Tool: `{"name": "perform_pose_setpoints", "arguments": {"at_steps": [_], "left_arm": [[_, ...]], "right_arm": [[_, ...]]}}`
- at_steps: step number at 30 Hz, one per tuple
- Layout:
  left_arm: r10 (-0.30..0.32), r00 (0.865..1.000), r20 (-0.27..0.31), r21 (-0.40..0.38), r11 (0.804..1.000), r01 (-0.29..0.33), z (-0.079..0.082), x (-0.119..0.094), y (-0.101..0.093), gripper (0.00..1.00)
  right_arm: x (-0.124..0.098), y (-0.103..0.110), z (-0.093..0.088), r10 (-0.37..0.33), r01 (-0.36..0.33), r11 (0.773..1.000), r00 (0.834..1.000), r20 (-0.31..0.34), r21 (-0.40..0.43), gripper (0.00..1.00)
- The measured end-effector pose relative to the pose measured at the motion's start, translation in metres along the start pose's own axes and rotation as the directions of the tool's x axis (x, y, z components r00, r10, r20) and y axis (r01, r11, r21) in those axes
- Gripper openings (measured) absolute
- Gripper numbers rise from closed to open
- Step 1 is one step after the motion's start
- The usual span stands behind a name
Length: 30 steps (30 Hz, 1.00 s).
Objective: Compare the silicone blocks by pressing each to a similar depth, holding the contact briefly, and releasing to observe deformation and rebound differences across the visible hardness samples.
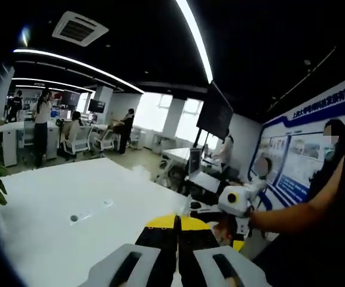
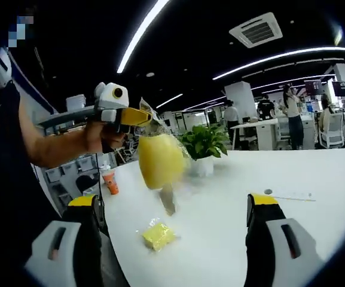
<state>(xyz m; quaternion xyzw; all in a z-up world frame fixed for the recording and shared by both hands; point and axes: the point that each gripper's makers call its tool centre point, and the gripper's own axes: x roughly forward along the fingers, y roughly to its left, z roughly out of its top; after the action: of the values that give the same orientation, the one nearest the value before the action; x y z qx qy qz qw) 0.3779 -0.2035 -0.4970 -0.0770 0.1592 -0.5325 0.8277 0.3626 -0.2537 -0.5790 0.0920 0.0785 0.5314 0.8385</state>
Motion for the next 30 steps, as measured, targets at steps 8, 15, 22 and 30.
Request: {"name": "perform_pose_setpoints", "arguments": {"at_steps": [8, 15, 22, 30], "left_arm": [[-0.017, 1.0, 0.007, -0.006, 1.0, 0.017, 0.003, 0.002, -0.01, 0.0], [-0.04, 0.999, 0.021, -0.007, 0.999, 0.04, 0.012, 0.0, -0.02, 0.0], [-0.061, 0.997, 0.047, -0.023, 0.998, 0.062, 0.02, -0.003, -0.027, 0.0], [-0.07, 0.994, 0.08, -0.022, 0.997, 0.072, 0.027, -0.007, -0.036, 0.0]], "right_arm": [[0.014, 0.009, 0.014, 0.074, -0.074, 0.997, 0.997, 0.025, -0.006, 0.82], [0.025, 0.019, 0.019, 0.115, -0.114, 0.993, 0.99, 0.078, -0.016, 0.59], [0.025, 0.024, 0.038, 0.139, -0.148, 0.988, 0.972, 0.187, 0.036, 0.46], [0.029, 0.035, 0.049, 0.146, -0.159, 0.987, 0.958, 0.246, 0.031, 0.32]]}}
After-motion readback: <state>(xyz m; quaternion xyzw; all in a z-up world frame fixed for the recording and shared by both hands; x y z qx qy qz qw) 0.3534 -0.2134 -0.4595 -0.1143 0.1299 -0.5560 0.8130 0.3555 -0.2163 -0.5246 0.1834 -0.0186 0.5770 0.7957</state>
